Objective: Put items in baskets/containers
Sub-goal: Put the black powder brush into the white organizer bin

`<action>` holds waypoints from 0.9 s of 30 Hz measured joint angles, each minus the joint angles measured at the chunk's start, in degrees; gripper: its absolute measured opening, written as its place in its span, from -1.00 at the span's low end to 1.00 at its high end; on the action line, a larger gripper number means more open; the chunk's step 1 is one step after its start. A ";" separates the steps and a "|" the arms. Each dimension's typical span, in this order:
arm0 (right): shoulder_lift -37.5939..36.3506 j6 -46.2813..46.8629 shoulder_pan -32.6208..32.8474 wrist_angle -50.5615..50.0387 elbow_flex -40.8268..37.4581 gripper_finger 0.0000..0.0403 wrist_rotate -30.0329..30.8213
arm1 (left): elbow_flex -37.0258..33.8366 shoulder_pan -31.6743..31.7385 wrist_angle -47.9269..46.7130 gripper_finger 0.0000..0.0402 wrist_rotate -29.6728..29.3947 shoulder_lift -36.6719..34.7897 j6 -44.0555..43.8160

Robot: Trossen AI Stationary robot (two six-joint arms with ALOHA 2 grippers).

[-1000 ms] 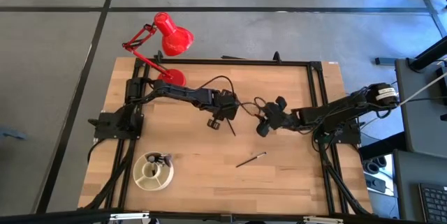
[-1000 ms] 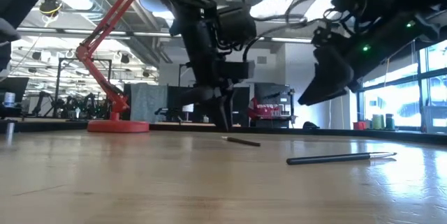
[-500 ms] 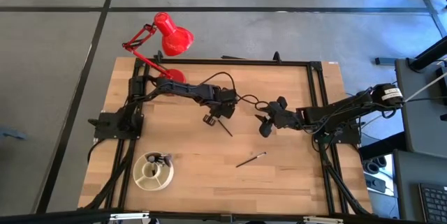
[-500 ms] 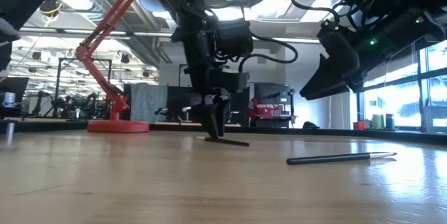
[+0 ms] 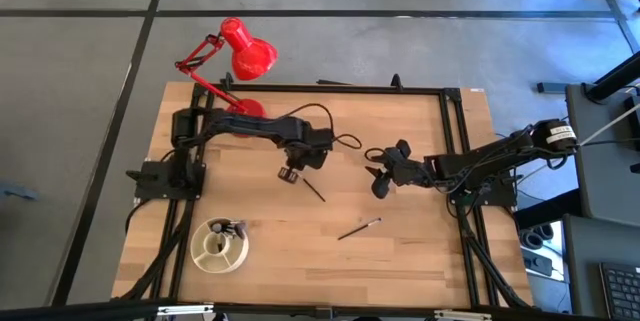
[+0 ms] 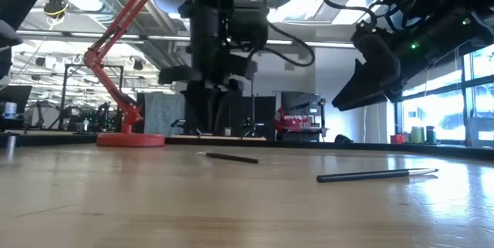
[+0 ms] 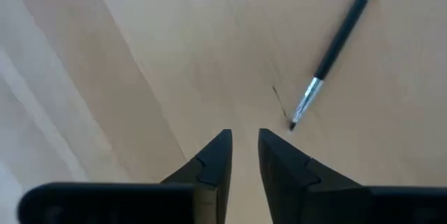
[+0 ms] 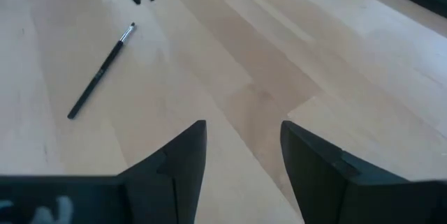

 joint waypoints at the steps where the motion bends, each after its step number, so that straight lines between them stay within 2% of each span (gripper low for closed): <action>1: 0.00 0.00 0.14 0.08 0.00 -0.10 0.00 | -1.02 -0.34 0.31 -0.63 0.35 -0.20 -0.30; 7: 0.02 -0.01 0.72 0.43 0.00 -0.10 0.09 | -8.61 -2.93 4.60 -0.44 2.55 0.00 -0.02; 12: 0.02 -0.13 0.70 0.50 0.00 -0.10 0.15 | -12.78 -4.93 9.31 -0.38 -0.52 -0.64 1.16; 15: 0.02 -0.15 0.70 0.54 0.00 -0.10 0.15 | -13.29 -5.28 9.60 -0.49 -1.11 -0.69 1.74; 20: 0.02 -0.17 0.70 0.53 0.00 -0.10 0.15 | -13.31 -5.28 8.78 -0.90 0.38 -0.63 2.82; 24: 0.02 -0.19 0.70 0.53 0.00 -0.10 0.15 | -13.34 -5.67 8.57 -0.97 -0.19 -0.61 3.09; 27: 0.02 -0.20 0.70 0.53 0.00 -0.10 0.15 | -12.87 -7.37 8.07 -0.98 -5.89 -0.96 3.39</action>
